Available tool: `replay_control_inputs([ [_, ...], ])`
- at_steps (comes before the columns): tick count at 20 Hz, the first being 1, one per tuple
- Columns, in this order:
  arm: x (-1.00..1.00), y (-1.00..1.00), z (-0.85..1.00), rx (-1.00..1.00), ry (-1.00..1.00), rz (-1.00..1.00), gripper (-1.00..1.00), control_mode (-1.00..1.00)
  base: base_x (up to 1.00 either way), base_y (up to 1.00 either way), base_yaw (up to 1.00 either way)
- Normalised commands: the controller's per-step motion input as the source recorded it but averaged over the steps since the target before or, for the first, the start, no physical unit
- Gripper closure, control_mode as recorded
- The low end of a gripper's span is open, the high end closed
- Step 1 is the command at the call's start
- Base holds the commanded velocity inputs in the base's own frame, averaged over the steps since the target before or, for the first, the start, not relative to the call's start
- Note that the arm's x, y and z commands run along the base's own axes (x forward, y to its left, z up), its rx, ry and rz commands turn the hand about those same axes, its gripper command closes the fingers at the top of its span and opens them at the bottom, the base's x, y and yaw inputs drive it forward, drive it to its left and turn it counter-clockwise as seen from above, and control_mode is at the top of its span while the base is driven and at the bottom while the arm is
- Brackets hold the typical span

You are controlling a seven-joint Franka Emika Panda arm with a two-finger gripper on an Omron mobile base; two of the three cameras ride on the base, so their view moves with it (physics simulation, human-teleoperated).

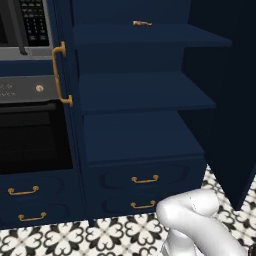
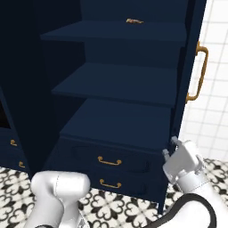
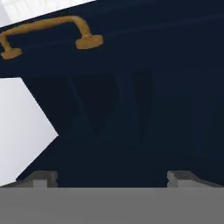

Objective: Pick the honey bottle and place it on the digital scale for weighing, and close the cabinet.

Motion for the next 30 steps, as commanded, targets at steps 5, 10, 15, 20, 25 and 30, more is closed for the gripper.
replay_control_inputs([
  [5,0.78,-0.8,-0.57,0.23,0.29,0.32,-1.0,-1.0,0.0,0.0,0.0],
  [10,0.86,-0.75,-0.51,0.09,0.23,0.21,-1.0,-1.0,0.0,0.0,0.0],
  [15,1.0,-0.03,-0.23,0.04,0.01,0.1,-1.0,-1.0,0.0,0.0,0.0],
  [20,0.47,0.25,-0.01,0.12,0.06,0.25,-1.0,-1.0,0.0,0.0,0.0],
  [25,0.02,0.95,0.04,0.13,0.12,0.29,-1.0,-1.0,0.0,0.0,0.0],
  [30,0.06,1.0,0.0,0.06,0.04,0.24,-1.0,-1.0,0.0,0.0,0.0],
])
